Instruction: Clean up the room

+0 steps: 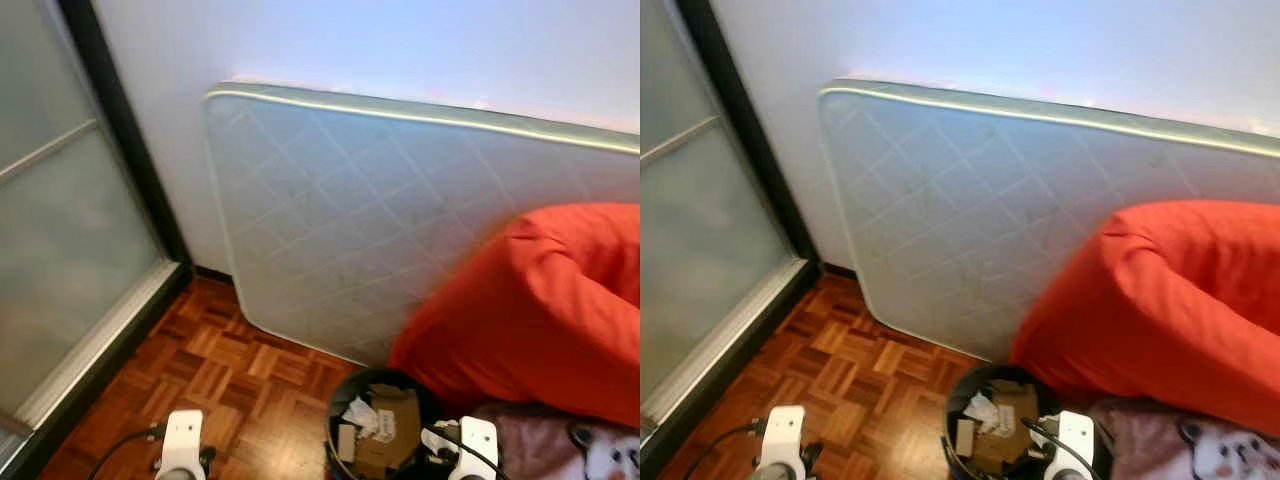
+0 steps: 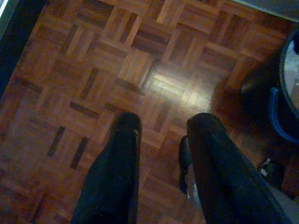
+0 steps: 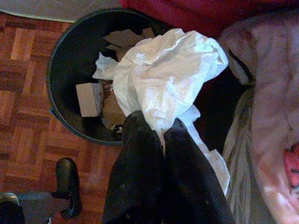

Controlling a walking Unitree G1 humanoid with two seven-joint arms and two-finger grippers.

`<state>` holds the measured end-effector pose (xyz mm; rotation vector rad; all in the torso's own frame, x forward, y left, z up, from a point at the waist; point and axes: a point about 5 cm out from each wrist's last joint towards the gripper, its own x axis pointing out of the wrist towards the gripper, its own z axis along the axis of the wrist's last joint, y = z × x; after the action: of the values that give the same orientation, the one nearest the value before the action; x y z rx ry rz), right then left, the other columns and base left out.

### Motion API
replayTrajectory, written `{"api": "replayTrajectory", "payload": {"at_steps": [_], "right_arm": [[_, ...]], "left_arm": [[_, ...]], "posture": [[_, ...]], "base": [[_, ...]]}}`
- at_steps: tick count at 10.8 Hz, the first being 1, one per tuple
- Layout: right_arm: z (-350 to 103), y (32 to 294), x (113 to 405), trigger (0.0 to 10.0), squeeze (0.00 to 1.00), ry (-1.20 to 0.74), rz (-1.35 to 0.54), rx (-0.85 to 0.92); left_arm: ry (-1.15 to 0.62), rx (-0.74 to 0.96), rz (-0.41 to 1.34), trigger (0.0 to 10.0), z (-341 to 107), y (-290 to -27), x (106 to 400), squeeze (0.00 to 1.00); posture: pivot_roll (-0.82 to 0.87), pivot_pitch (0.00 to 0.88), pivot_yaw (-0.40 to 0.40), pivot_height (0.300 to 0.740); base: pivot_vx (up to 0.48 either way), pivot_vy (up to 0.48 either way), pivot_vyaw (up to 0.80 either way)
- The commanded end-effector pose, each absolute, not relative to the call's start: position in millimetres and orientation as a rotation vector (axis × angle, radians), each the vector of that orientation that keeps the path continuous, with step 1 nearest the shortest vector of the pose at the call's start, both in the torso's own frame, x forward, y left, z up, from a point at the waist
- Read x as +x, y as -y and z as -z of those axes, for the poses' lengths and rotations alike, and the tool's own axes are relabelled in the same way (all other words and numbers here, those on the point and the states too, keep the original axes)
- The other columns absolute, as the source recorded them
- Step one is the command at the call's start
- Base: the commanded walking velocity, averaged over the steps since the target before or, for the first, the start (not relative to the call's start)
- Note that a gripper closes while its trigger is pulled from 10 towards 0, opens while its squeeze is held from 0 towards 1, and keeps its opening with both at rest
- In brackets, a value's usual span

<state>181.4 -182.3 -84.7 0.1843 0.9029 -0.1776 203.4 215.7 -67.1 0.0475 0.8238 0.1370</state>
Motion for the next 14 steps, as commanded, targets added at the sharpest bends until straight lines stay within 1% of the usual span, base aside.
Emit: {"api": "replayTrajectory", "payload": {"at_steps": [1, 2, 5, 7, 11, 12, 14], "right_arm": [[85, 183, 181, 10.0, 0.0, -0.902, 0.185, 0.191], [85, 183, 181, 10.0, 0.0, -0.899, 0.188, 0.191], [84, 183, 182, 10.0, 0.0, -0.892, 0.169, 0.164], [82, 180, 186, 10.0, 0.0, -0.869, 0.179, 0.206], [82, 181, 185, 10.0, 0.0, -0.866, 0.187, 0.211], [82, 182, 186, 10.0, 0.0, -0.861, 0.19, 0.212], [76, 182, 196, 10.0, 0.0, -0.816, 0.19, 0.223]], "left_arm": [[-0.828, 0.052, -0.133, 10.0, 67, -216, 203, 0.0], [-0.828, 0.054, -0.132, 10.0, 67, -216, 203, 0.0], [-0.832, 0.055, -0.128, 10.0, 68, -216, 202, 0.0], [-0.828, 0.057, -0.122, 10.0, 67, -216, 203, 0.0], [-0.83, 0.051, -0.127, 10.0, 68, -216, 202, 0.0], [-0.806, 0.061, -0.133, 10.0, 66, -217, 205, 0.0], [-0.701, 0.063, -0.118, 10.0, 52, -218, 223, 0.0]], "posture": [[0.16, 0.001, -0.003, 0.74], [0.16, 0.0, -0.002, 0.74], [0.16, 0.0, -0.001, 0.74], [0.16, 0.0, -0.002, 0.74], [0.16, 0.004, -0.003, 0.74], [0.16, 0.008, -0.003, 0.74], [0.17, 0.015, -0.004, 0.74]], "base": [[0.0, 0.0, 0.0], [0.0, 0.0, 0.0], [0.25, 0.0, 0.0], [0.276, 0.0, 0.0], [0.279, 0.0, 0.0], [0.266, 0.0, 0.0], [0.0, 0.0, 0.0]]}}
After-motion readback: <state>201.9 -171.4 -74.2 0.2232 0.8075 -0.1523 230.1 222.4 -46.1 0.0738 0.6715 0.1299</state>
